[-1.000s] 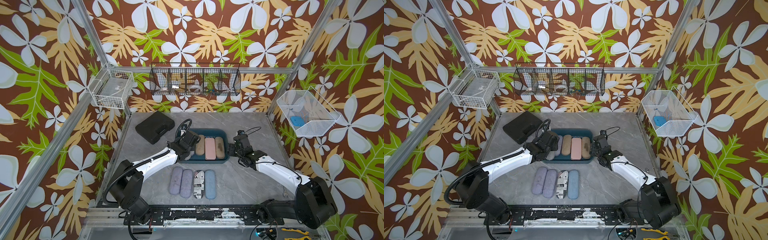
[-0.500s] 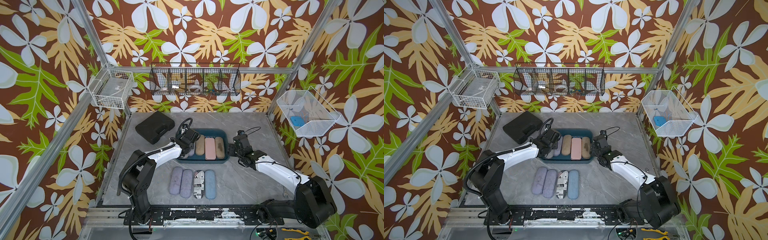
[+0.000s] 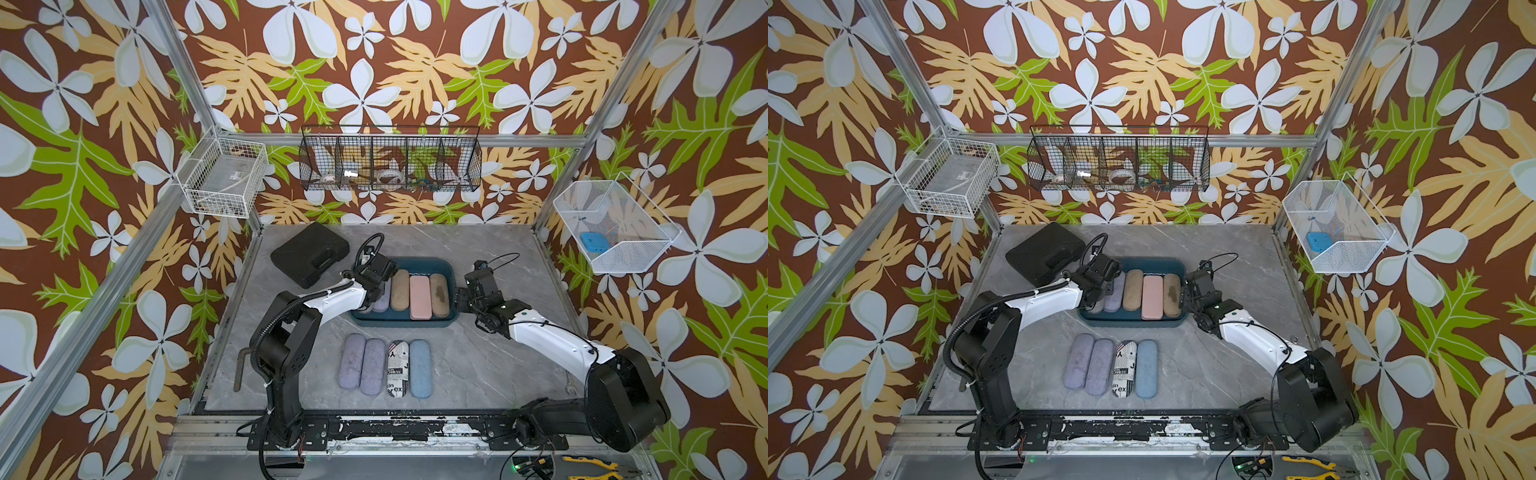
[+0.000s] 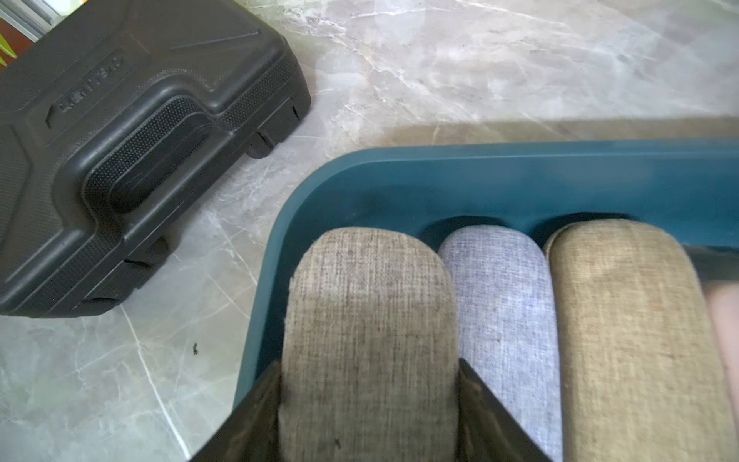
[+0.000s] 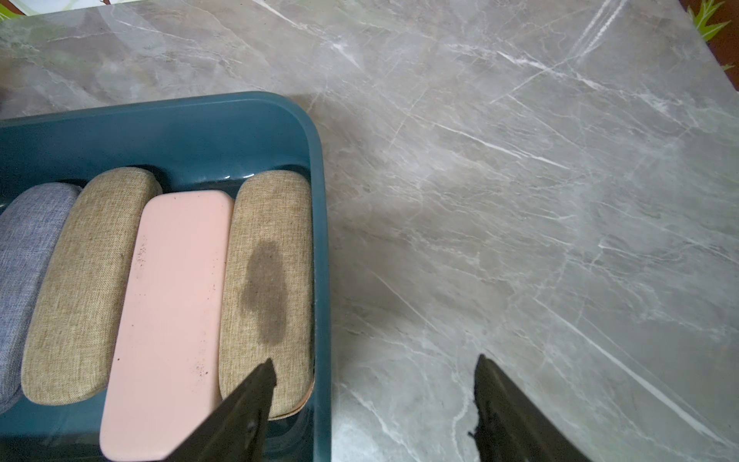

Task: Put the glasses cases into the storage boxes
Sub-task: Place the glasses case in the storage box.

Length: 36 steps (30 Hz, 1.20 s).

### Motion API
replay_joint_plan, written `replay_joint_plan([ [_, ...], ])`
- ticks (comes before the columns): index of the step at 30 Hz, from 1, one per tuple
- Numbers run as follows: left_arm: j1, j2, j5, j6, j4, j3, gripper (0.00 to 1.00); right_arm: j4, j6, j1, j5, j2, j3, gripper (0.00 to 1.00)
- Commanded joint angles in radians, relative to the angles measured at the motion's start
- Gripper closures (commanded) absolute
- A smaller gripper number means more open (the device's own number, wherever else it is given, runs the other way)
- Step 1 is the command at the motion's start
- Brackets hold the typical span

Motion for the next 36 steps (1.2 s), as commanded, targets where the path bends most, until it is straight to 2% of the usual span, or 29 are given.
replay_joint_plan([
  [1, 0.004, 0.013, -0.045, 0.024, -0.011, 0.017, 0.39, 0.004, -0.005, 0.001, 0.012, -0.004, 0.009, 0.23],
  [23, 0.022, 0.099, -0.021, 0.041, -0.015, 0.082, 0.35, -0.009, -0.007, 0.0, 0.021, -0.001, 0.016, 0.23],
  [36, 0.022, 0.037, -0.011, 0.046, -0.036, 0.107, 0.28, -0.023, -0.003, 0.0, 0.017, -0.03, 0.019, 0.23],
])
